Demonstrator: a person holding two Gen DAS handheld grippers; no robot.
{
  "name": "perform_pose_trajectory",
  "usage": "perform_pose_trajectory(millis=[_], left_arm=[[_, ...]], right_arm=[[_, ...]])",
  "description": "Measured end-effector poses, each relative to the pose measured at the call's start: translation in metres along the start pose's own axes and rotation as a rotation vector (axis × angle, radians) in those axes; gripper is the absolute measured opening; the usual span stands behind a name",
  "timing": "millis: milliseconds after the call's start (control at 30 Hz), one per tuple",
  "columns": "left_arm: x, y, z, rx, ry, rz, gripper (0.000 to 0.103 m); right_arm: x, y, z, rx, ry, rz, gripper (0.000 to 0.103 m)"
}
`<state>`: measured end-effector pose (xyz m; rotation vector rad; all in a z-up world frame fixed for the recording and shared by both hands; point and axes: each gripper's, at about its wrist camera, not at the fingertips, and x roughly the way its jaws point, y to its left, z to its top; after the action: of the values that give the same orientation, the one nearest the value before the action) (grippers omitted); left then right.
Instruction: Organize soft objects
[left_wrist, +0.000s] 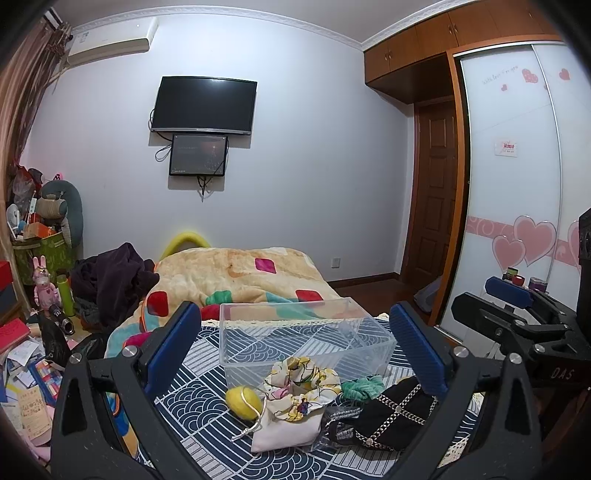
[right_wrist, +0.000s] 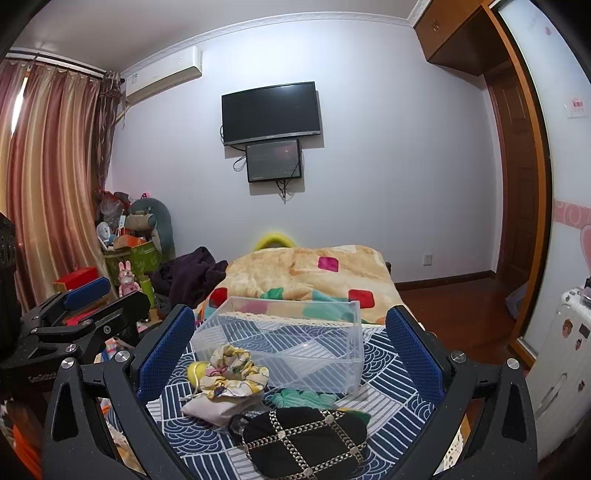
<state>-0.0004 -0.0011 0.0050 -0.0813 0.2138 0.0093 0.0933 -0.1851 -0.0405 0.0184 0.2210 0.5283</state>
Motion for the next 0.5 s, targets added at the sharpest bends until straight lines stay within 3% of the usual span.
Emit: perform_pose_trajectory(millis=[500], left_arm=[[-0.0009, -0.0005, 0.0008, 0.001, -0.003, 0.001, 0.103]], right_arm=[[-0.0004, 0.0014, -0.0009, -0.003, 0.000, 0.002, 0.103]])
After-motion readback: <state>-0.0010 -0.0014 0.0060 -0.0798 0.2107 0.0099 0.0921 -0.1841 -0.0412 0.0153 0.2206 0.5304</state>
